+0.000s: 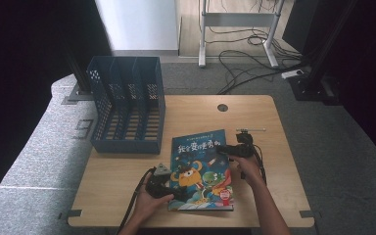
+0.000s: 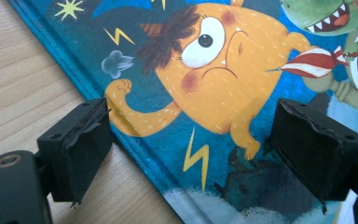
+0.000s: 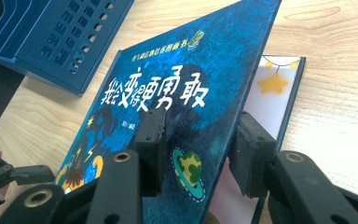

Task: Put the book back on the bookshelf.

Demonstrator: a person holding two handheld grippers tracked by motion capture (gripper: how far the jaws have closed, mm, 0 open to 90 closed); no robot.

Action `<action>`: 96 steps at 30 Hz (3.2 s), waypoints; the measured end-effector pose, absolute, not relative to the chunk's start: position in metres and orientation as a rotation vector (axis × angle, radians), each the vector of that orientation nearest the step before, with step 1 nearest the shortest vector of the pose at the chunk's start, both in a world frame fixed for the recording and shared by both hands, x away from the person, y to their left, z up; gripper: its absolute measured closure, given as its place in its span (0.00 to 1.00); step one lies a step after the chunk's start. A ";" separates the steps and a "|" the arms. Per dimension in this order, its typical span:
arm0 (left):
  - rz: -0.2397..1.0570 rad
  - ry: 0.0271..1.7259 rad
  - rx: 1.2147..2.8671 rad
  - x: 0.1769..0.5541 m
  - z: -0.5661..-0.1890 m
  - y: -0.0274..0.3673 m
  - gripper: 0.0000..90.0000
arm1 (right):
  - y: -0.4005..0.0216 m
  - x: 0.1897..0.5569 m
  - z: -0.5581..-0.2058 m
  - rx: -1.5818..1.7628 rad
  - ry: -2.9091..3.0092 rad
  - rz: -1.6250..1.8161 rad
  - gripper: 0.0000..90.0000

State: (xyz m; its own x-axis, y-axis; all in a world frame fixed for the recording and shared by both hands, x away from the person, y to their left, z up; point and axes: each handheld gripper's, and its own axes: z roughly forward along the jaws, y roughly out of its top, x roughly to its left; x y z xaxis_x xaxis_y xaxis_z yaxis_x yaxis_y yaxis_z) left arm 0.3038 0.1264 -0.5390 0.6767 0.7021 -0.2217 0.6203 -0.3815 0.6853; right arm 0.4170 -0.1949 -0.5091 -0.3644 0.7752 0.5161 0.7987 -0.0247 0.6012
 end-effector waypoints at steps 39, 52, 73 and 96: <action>0.089 0.950 2.166 0.262 -0.542 0.123 0.00 | -0.199 0.417 -0.508 -1.782 -2.086 -1.418 0.72; 0.116 0.948 2.177 0.258 -0.544 0.121 0.00 | -0.198 0.418 -0.508 -1.798 -2.074 -1.426 0.73; 0.135 0.939 2.231 0.255 -0.543 0.117 0.00 | -0.197 0.422 -0.506 -1.808 -2.067 -1.408 0.74; 0.157 0.941 2.261 0.251 -0.542 0.113 0.00 | -0.203 0.423 -0.506 -1.814 -1.989 -1.443 0.79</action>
